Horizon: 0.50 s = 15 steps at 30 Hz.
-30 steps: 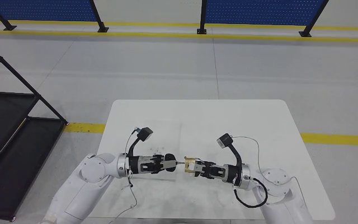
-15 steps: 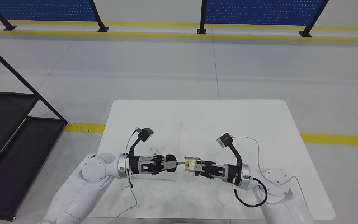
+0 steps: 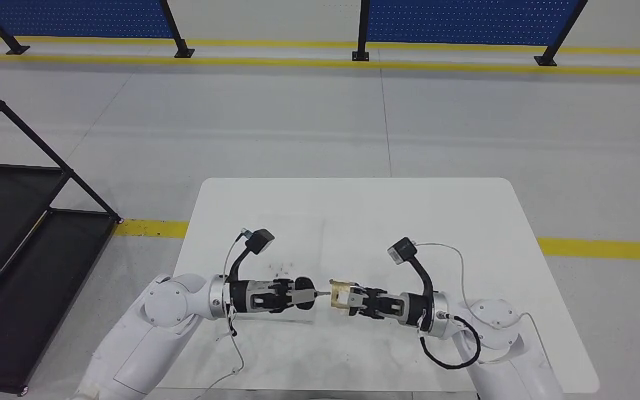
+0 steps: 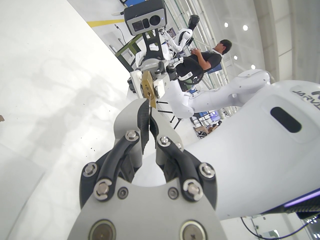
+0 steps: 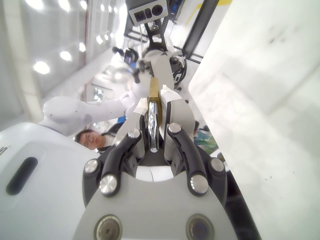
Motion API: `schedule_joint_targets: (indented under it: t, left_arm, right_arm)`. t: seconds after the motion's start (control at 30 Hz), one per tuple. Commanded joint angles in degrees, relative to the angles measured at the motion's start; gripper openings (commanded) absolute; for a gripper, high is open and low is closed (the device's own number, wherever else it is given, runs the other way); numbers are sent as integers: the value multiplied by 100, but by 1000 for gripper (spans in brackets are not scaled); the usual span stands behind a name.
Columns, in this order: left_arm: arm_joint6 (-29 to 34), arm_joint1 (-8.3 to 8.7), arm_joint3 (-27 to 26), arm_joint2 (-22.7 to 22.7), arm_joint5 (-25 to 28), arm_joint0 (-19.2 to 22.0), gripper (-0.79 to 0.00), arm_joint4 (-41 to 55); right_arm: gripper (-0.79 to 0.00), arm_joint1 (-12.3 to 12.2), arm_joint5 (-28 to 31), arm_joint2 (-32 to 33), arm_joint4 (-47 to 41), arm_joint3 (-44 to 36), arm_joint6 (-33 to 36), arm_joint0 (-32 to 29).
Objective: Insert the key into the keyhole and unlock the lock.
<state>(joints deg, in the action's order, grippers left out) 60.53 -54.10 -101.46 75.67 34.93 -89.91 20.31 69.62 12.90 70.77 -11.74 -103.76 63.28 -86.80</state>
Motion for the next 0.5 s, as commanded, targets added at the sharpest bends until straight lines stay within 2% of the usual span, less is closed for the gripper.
schedule_joint_targets:
  t: [0.0, 0.47]
  left_arm:
    - [-3, 2, 2, -11, -1, 7, -785, 0]
    - [33, 17, 22, -91, -22, 47, -785, 27]
  right_arm:
    - [-785, -13, -3, -17, -6, -1, 8, 8]
    - [-785, -100, 42, -126, -35, -6, 32, 59]
